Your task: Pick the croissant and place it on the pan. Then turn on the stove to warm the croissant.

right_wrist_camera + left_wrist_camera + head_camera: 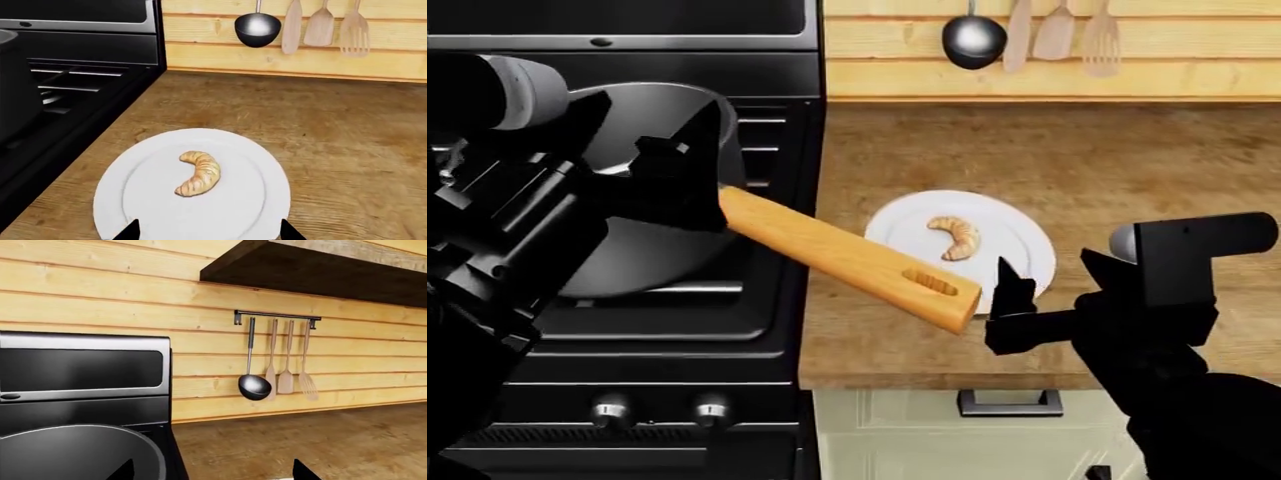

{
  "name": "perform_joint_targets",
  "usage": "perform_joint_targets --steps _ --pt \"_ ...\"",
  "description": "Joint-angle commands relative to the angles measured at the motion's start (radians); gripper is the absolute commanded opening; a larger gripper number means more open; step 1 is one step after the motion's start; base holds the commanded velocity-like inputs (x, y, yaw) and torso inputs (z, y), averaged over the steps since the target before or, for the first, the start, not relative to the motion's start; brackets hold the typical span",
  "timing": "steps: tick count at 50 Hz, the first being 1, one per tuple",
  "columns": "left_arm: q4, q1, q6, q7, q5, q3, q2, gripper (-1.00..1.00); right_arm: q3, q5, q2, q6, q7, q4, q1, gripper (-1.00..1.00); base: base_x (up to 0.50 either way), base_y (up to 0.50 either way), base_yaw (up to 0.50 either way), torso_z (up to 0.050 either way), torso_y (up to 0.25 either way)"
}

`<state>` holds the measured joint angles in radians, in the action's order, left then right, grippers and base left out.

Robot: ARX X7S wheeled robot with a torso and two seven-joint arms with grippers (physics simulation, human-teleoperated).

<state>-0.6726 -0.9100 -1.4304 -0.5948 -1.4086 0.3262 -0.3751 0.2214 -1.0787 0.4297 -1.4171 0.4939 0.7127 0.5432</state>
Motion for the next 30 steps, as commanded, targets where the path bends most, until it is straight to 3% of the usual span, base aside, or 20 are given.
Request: perform_joint_targets --steps 1,11,30 --pt "0.002 0.005 0.023 -0.001 -0.006 -0.016 -0.014 1.00 -0.002 -0.007 0.017 0.005 0.018 -0.001 -0.003 1.00 0.36 0.00 0.00 0.000 0.000" --pt "-0.006 0.020 0.039 -0.011 -0.026 -0.021 -0.023 1.00 -0.024 -0.003 0.051 -0.001 0.020 -0.018 0.019 1.00 0.04 0.00 0.00 0.000 0.000" --pt "-0.003 0.050 0.075 0.014 -0.008 -0.035 -0.043 1.00 -0.124 0.004 0.122 -0.029 -0.058 -0.241 0.251 1.00 0.00 0.00 0.00 0.000 0.000"
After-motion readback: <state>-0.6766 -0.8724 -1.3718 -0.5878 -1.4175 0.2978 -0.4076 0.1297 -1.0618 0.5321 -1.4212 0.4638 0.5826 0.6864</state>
